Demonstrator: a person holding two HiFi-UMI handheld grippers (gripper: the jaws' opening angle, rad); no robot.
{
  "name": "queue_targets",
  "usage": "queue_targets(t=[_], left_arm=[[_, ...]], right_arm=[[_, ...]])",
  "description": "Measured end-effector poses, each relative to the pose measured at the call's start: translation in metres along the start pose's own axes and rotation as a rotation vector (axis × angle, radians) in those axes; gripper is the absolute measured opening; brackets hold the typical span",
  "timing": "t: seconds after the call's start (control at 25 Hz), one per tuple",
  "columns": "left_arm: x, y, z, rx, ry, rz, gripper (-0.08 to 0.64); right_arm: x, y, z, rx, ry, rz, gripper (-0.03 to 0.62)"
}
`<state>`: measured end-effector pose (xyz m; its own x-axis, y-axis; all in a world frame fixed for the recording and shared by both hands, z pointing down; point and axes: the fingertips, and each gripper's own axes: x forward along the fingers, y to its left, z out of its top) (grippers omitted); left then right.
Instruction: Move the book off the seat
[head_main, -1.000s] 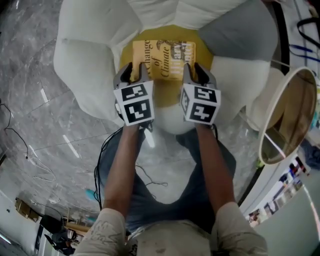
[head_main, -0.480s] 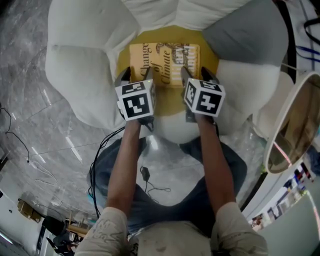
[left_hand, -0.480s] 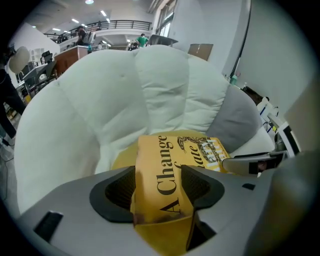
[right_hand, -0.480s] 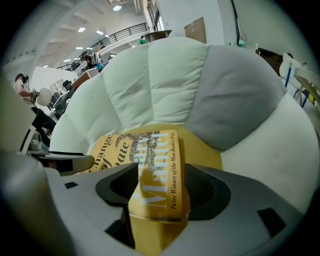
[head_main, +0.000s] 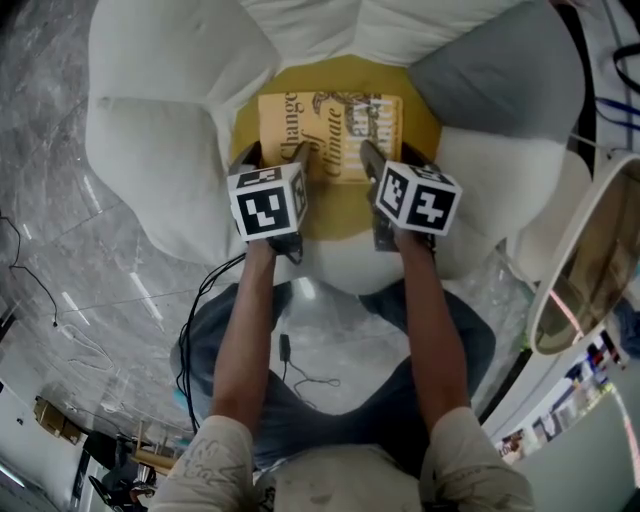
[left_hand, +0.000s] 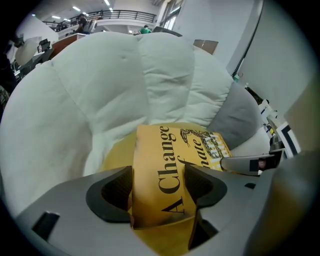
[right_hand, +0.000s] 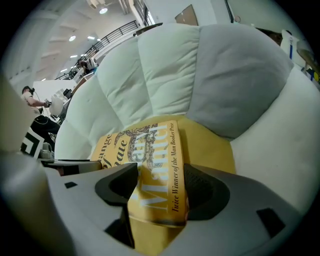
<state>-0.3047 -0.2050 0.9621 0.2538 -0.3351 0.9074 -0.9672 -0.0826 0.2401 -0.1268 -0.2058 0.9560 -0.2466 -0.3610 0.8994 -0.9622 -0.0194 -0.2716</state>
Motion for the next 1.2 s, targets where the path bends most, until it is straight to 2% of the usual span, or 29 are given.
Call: queue_targets(t=[0.36,0.72,0.96,1.2], left_arm=[[0.0,0.001,-0.002,0.031,0.043,0.014,0.325],[-0.016,-0.003,0.006,0.081,0.02,0.041,0.325],[-0.051,-0.008,0.01,0.085,0.012,0.062,0.324],[-0.114,-0.019,0.041,0.117,-0.023,0.077,0.325]], right_arm=[[-0.001,-0.001,-0.001,-0.014,-0.01,-0.017,0.291],[-0.013,0.005,0.002,-0.035,-0.037,-0.032,0.291],[-0.044,0.02,0.011,-0.089,-0.058,-0.046,0.291],[-0.102,0.044,0.037,-0.089,-0.103,-0.042,0.291]])
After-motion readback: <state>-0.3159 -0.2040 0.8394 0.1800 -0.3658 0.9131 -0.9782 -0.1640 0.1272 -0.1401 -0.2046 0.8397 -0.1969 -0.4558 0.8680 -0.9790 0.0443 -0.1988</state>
